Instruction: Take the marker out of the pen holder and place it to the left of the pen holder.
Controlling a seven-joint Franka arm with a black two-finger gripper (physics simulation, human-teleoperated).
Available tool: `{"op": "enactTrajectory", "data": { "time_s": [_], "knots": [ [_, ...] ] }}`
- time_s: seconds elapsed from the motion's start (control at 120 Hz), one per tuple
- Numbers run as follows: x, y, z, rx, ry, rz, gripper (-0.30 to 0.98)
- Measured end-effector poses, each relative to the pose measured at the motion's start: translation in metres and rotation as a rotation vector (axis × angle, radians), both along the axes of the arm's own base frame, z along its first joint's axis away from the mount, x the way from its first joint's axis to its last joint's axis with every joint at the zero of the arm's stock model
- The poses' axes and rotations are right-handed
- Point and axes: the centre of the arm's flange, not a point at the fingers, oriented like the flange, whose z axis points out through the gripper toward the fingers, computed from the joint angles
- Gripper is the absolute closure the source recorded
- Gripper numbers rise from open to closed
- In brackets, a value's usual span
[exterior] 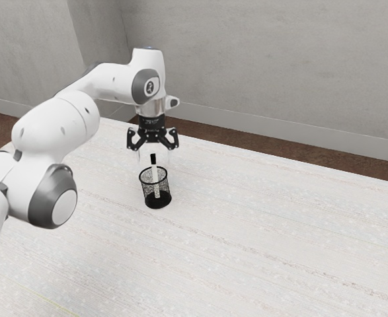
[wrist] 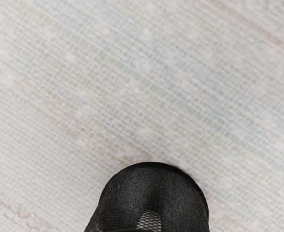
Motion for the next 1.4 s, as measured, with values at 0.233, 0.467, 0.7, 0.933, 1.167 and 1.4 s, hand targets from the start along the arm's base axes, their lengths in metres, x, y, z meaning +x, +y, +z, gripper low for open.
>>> {"op": "enactTrajectory", "data": {
  "time_s": [0.233, 0.467, 0.7, 0.933, 1.167, 1.4],
  "knots": [
    [0.004, -0.002, -0.004, -0.027, -0.025, -0.027, 0.0],
    [0.001, 0.003, -0.009, -0.11, -0.01, -0.138, 0.0],
    [-0.002, 0.007, -0.007, -0.162, -0.005, -0.243, 0.0],
    [-0.005, 0.018, -0.01, -0.282, -0.018, -0.272, 0.0],
    [-0.013, 0.022, -0.017, -0.279, 0.048, -0.31, 0.0],
    [-0.007, 0.02, -0.005, -0.258, 0.025, -0.336, 0.0]
  ]
}}
